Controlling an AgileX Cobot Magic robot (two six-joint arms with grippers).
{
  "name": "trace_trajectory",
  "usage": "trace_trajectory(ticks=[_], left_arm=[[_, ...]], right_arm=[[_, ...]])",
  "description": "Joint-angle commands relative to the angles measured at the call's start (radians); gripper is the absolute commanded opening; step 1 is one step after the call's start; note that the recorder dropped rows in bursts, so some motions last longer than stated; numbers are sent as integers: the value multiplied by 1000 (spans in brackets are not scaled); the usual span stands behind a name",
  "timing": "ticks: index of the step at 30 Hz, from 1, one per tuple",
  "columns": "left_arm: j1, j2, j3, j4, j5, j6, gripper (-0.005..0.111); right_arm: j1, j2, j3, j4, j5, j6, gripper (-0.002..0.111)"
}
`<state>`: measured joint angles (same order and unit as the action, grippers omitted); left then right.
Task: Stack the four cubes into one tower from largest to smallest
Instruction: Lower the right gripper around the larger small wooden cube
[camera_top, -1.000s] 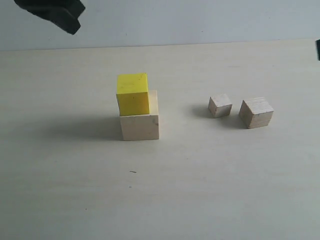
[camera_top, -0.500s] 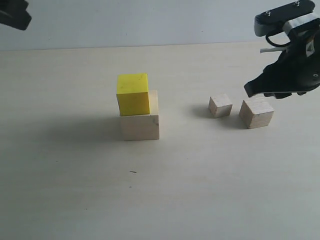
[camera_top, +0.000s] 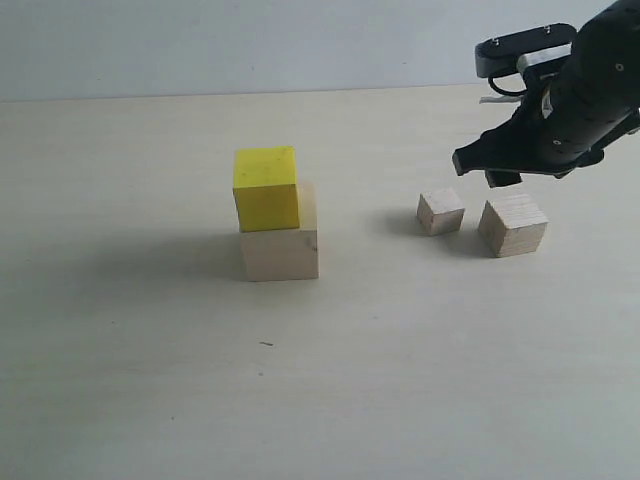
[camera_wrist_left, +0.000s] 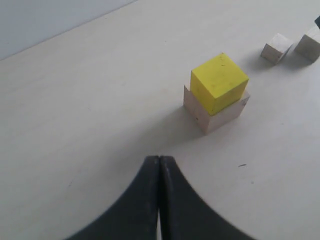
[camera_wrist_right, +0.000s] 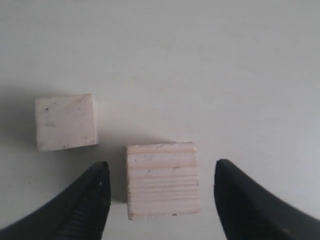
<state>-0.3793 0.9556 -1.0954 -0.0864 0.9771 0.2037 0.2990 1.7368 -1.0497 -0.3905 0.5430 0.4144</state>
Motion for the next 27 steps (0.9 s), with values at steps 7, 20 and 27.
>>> trace_trajectory(ticks=[7,20,27], left_arm=[[2,-8,3,24,18,-10,0],[2,-8,3,29,29,-6,0],[2,-8,3,27,35,-2,0]], right_arm=[[-51,44,-15,76,1,-72,60],[-51,123,-15,98,-33,-125,60],[-51,183,-15,96,-44,-125,60]])
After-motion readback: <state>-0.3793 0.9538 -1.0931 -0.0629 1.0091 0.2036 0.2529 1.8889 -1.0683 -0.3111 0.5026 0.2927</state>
